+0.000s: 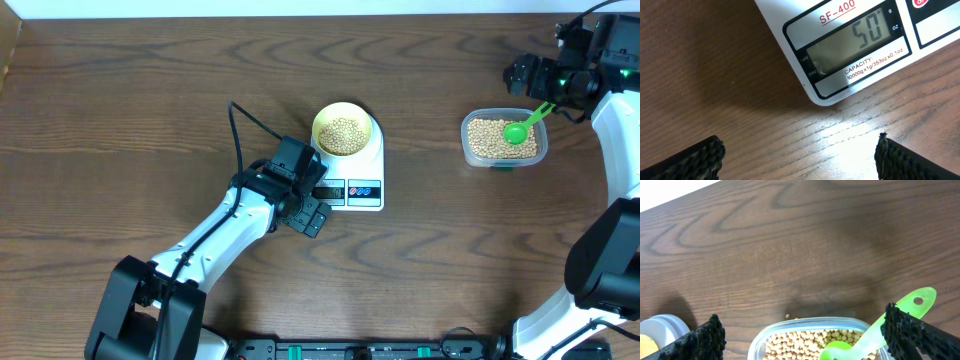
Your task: Scoop item into bowl and weigh 50g on scale
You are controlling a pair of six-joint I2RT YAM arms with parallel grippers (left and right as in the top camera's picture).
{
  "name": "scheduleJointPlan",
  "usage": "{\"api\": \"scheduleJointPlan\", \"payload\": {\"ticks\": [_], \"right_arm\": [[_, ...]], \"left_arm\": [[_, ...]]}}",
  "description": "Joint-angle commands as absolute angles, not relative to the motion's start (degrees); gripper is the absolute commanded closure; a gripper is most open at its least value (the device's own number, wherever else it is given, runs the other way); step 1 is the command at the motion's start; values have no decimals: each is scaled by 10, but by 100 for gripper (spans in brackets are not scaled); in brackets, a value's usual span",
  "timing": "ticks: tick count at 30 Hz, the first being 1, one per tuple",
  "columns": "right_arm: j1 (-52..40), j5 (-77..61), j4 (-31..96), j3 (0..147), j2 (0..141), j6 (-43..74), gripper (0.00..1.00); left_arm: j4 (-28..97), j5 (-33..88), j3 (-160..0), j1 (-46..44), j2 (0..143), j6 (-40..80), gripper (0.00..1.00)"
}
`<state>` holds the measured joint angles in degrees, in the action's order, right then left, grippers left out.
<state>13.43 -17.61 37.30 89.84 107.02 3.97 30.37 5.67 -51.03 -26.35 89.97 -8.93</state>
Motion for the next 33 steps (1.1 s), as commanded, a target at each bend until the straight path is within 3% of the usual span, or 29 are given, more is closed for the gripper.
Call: {"api": "scheduleJointPlan", "payload": {"ticks": [1, 24, 33], "right_arm": [[136, -180, 380, 910, 1053, 42, 1], [138, -231, 350, 910, 1047, 43, 1], [111, -205, 331, 910, 904, 41, 1]], "left_arm": [[305, 55, -508, -261, 903, -94, 2], [305, 55, -508, -261, 903, -94, 2], [305, 55, -508, -261, 903, -94, 2]]}}
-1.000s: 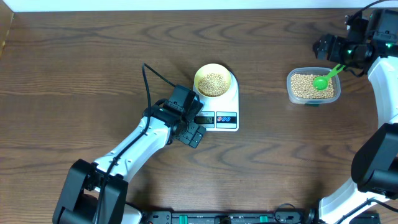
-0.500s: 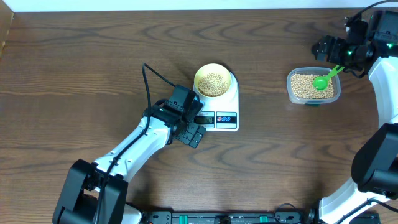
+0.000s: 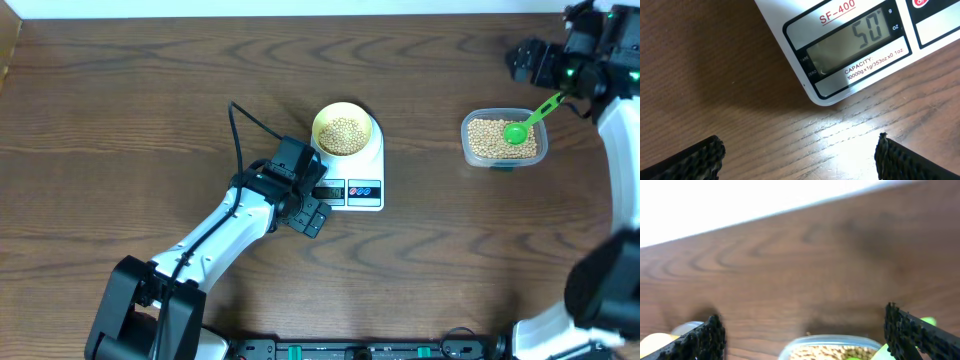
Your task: Scoop item into bowl and weigh 50g on scale
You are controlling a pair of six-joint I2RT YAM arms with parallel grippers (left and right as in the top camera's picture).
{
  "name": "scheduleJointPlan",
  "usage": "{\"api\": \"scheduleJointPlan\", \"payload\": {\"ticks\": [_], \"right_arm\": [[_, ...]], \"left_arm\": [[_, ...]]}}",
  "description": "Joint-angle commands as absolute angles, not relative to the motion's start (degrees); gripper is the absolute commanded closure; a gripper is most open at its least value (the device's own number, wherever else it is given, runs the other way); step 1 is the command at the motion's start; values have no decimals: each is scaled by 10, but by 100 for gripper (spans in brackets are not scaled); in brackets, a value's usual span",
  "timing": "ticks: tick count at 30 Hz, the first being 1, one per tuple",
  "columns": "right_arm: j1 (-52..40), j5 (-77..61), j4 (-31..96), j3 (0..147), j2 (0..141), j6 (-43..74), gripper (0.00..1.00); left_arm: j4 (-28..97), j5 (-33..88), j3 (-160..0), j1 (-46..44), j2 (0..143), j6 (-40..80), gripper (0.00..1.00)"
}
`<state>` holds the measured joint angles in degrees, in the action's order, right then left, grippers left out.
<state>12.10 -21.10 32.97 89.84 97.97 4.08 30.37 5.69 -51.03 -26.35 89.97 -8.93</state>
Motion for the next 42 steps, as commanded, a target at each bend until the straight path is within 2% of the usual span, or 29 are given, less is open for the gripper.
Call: {"api": "scheduleJointPlan", "payload": {"ticks": [1, 8, 14, 26, 42], "right_arm": [[111, -195, 338, 910, 879, 40, 1], [105, -125, 362, 894, 733, 40, 1], [70, -54, 350, 781, 597, 40, 1], [33, -61, 86, 403, 325, 43, 1], [33, -72, -131, 108, 93, 43, 1]], "left_arm": [[305, 55, -508, -261, 903, -94, 2], [305, 55, -508, -261, 903, -94, 2], [305, 55, -508, -261, 903, -94, 2], [305, 55, -508, -261, 903, -94, 2], [305, 55, -508, -261, 903, -94, 2]]}}
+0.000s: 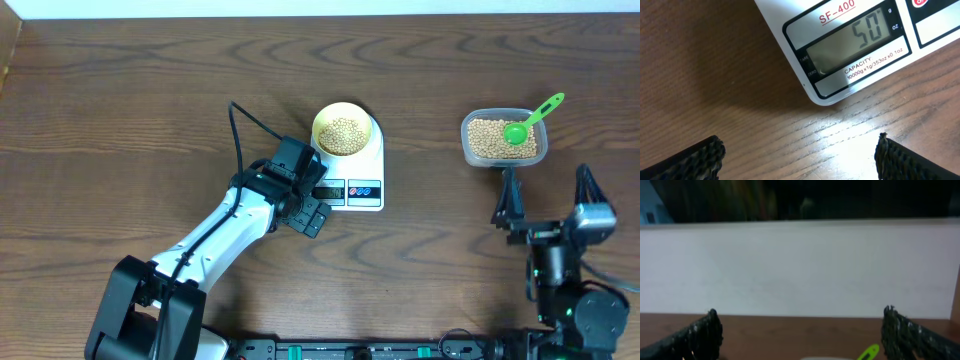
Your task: Scoop item into bowl and weigh 50g on scale
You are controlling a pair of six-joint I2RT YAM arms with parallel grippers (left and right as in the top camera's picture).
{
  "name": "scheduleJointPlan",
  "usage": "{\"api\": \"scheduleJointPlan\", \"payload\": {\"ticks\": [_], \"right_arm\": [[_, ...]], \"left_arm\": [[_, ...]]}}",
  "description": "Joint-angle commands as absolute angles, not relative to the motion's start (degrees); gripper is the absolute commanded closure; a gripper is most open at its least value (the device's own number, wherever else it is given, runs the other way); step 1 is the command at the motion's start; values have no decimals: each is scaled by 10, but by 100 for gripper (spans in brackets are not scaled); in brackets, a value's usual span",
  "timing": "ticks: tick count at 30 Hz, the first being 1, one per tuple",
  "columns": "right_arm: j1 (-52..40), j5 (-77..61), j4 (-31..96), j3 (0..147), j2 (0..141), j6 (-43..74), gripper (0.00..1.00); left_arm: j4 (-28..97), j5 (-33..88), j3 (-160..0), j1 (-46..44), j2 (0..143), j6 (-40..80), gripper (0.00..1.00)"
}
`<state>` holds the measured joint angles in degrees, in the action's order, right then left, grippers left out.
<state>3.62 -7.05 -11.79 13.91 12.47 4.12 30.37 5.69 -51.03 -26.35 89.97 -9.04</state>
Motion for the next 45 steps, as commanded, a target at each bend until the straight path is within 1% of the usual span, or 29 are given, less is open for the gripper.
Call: {"api": "scheduleJointPlan", "payload": {"ticks": [1, 8, 15, 22, 45], "right_arm": [[33, -72, -142, 94, 81, 43, 1], [32, -71, -204, 1, 3, 43, 1], [29, -67, -126, 3, 3, 47, 1], [29, -65, 43, 3, 3, 47, 1], [30, -63, 37, 3, 3, 47, 1]], "left_arm": [[305, 55, -508, -261, 903, -94, 2], [305, 55, -508, -261, 903, -94, 2], [305, 55, -508, -261, 903, -94, 2], [305, 55, -508, -261, 903, -94, 2], [305, 55, -508, -261, 903, -94, 2]]}}
